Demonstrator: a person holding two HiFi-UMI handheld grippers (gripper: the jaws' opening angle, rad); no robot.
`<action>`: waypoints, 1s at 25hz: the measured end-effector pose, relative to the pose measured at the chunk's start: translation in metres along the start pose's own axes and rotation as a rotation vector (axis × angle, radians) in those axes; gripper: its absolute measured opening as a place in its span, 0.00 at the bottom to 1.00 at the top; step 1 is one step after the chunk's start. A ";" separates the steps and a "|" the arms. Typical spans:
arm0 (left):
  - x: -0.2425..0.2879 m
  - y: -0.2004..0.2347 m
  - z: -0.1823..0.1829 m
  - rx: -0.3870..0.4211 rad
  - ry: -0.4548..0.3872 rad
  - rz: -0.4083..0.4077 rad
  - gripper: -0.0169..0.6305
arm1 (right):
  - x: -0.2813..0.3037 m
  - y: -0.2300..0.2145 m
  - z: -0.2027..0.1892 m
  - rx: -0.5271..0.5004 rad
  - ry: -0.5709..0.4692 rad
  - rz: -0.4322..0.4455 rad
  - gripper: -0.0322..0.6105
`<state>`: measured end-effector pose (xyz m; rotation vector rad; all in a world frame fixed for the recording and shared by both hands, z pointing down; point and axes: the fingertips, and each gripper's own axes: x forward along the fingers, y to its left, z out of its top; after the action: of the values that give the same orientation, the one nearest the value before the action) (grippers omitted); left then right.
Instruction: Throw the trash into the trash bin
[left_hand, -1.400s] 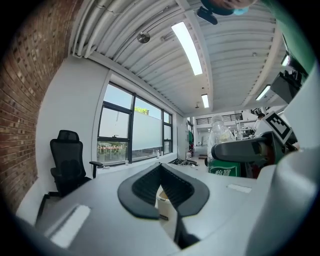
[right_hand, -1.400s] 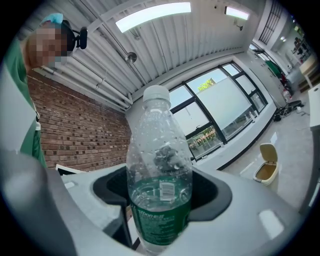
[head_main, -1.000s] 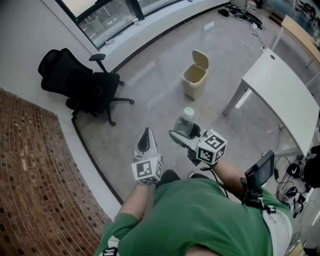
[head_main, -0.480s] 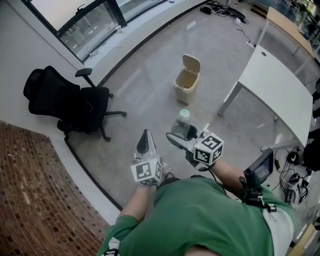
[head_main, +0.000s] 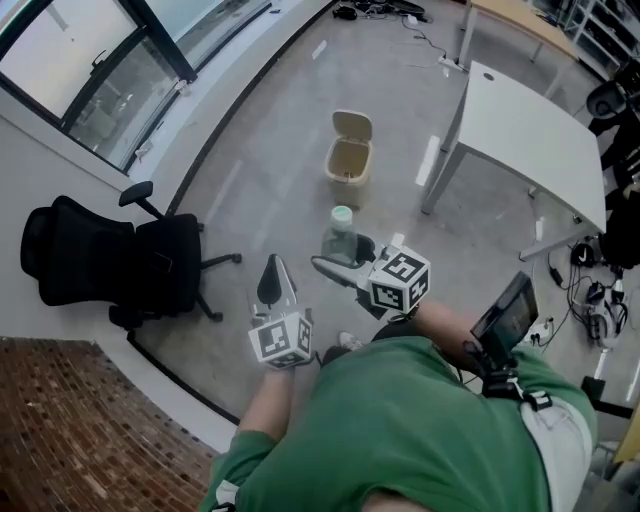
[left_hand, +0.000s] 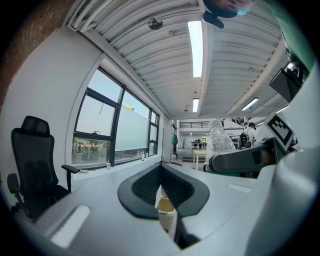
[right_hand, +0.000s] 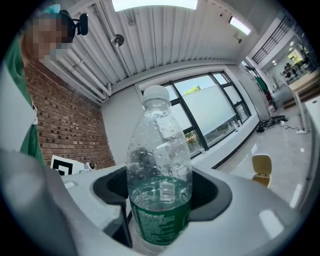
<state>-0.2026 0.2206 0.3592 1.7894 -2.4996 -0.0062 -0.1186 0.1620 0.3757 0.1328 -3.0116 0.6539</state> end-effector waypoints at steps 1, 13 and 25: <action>0.003 0.003 -0.001 0.004 -0.003 -0.015 0.04 | 0.006 -0.001 0.000 0.000 -0.004 -0.011 0.56; 0.032 0.018 -0.004 -0.015 0.014 -0.077 0.04 | 0.039 -0.011 0.001 0.007 0.011 -0.059 0.56; 0.111 -0.009 -0.005 0.003 0.012 -0.098 0.04 | 0.049 -0.081 0.037 0.020 -0.025 -0.054 0.56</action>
<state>-0.2293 0.1129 0.3700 1.9051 -2.4025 0.0038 -0.1607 0.0695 0.3792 0.2246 -3.0140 0.6824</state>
